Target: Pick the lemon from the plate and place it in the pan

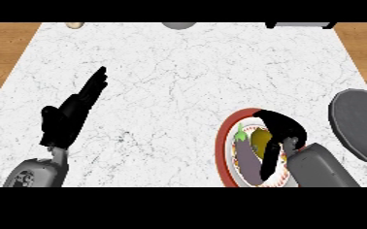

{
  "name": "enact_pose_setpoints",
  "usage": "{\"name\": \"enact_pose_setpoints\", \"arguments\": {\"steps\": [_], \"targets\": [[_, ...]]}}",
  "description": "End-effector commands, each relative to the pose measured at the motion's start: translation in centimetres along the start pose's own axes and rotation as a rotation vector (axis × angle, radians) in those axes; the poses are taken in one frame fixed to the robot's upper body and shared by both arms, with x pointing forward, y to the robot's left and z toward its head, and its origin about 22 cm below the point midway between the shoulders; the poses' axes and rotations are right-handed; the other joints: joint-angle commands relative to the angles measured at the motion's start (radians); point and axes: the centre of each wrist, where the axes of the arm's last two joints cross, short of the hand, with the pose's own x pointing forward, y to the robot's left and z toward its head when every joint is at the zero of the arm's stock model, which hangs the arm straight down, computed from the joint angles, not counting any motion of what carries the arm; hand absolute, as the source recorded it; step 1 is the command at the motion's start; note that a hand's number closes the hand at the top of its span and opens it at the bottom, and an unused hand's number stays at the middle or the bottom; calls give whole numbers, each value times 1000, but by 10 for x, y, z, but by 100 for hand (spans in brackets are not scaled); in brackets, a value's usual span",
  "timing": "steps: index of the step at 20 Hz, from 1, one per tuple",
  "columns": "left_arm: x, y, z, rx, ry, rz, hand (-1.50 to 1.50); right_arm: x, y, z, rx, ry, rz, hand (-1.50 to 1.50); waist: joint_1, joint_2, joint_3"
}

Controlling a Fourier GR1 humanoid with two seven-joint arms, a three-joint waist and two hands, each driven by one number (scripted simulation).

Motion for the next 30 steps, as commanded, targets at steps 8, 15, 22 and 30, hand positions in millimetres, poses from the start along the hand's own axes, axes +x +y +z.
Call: {"name": "enact_pose_setpoints", "arguments": {"steps": [8, 15, 22, 30], "targets": [[13, -7, -14, -14, 20, -9, 0, 7, 5, 2, 75, -52, 37, 150, -1, 8, 11], [-2, 8, 10, 4, 16, -7, 0, -23, 29, 49, -193, -199, 48, 150, -13, 1, 12], [-3, 16, 11, 58, 48, 17, 0, -41, 53, 142, -522, -497, 112, 150, -99, -26, 13], [-21, 17, 21, 105, 58, 21, 0, -65, 51, 214, -909, -624, -1, 150, -93, -15, 14]]}}
